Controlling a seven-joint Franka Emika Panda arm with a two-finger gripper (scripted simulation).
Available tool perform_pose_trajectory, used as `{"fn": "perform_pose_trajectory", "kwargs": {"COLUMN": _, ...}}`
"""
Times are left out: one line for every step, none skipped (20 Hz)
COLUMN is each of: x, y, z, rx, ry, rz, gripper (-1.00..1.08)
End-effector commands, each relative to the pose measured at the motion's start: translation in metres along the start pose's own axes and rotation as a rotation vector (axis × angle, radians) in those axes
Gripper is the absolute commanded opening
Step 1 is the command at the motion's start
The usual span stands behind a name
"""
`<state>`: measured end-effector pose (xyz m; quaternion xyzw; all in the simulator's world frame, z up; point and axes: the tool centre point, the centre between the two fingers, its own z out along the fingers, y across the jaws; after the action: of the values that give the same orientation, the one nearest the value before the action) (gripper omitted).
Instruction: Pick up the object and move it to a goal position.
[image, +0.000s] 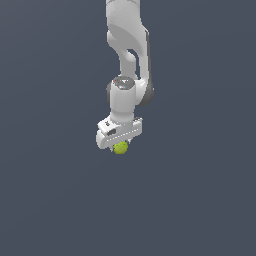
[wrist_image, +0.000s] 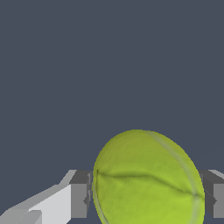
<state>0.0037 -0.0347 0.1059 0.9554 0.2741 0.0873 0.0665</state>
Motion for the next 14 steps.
{"fn": "perform_pose_trajectory", "kwargs": {"x": 0.016, "y": 0.003, "z": -0.013, "rx": -0.038, "ry": 0.027, "rz": 0.023, "gripper": -1.0}}
{"fn": "perform_pose_trajectory", "kwargs": {"x": 0.022, "y": 0.004, "z": -0.018, "rx": -0.052, "ry": 0.037, "rz": 0.031, "gripper": -1.0}}
{"fn": "perform_pose_trajectory", "kwargs": {"x": 0.027, "y": 0.004, "z": -0.023, "rx": -0.067, "ry": 0.046, "rz": 0.04, "gripper": -1.0}}
{"fn": "perform_pose_trajectory", "kwargs": {"x": 0.033, "y": 0.005, "z": -0.028, "rx": -0.08, "ry": 0.055, "rz": 0.048, "gripper": -1.0}}
{"fn": "perform_pose_trajectory", "kwargs": {"x": 0.038, "y": 0.006, "z": -0.032, "rx": -0.094, "ry": 0.064, "rz": 0.056, "gripper": -1.0}}
{"fn": "perform_pose_trajectory", "kwargs": {"x": 0.043, "y": 0.007, "z": -0.037, "rx": -0.108, "ry": 0.072, "rz": 0.064, "gripper": -1.0}}
{"fn": "perform_pose_trajectory", "kwargs": {"x": 0.048, "y": 0.008, "z": -0.042, "rx": -0.121, "ry": 0.081, "rz": 0.072, "gripper": -1.0}}
{"fn": "perform_pose_trajectory", "kwargs": {"x": 0.053, "y": 0.008, "z": -0.046, "rx": -0.134, "ry": 0.089, "rz": 0.079, "gripper": -1.0}}
{"fn": "perform_pose_trajectory", "kwargs": {"x": 0.058, "y": 0.009, "z": -0.051, "rx": -0.147, "ry": 0.097, "rz": 0.087, "gripper": -1.0}}
{"fn": "perform_pose_trajectory", "kwargs": {"x": 0.062, "y": 0.01, "z": -0.056, "rx": -0.16, "ry": 0.106, "rz": 0.095, "gripper": -1.0}}
{"fn": "perform_pose_trajectory", "kwargs": {"x": 0.067, "y": 0.01, "z": -0.06, "rx": -0.173, "ry": 0.114, "rz": 0.102, "gripper": -1.0}}
{"fn": "perform_pose_trajectory", "kwargs": {"x": 0.071, "y": 0.011, "z": -0.065, "rx": -0.185, "ry": 0.122, "rz": 0.109, "gripper": -1.0}}
{"fn": "perform_pose_trajectory", "kwargs": {"x": 0.076, "y": 0.012, "z": -0.07, "rx": -0.198, "ry": 0.129, "rz": 0.117, "gripper": -1.0}}
{"fn": "perform_pose_trajectory", "kwargs": {"x": 0.08, "y": 0.012, "z": -0.074, "rx": -0.21, "ry": 0.137, "rz": 0.124, "gripper": -1.0}}
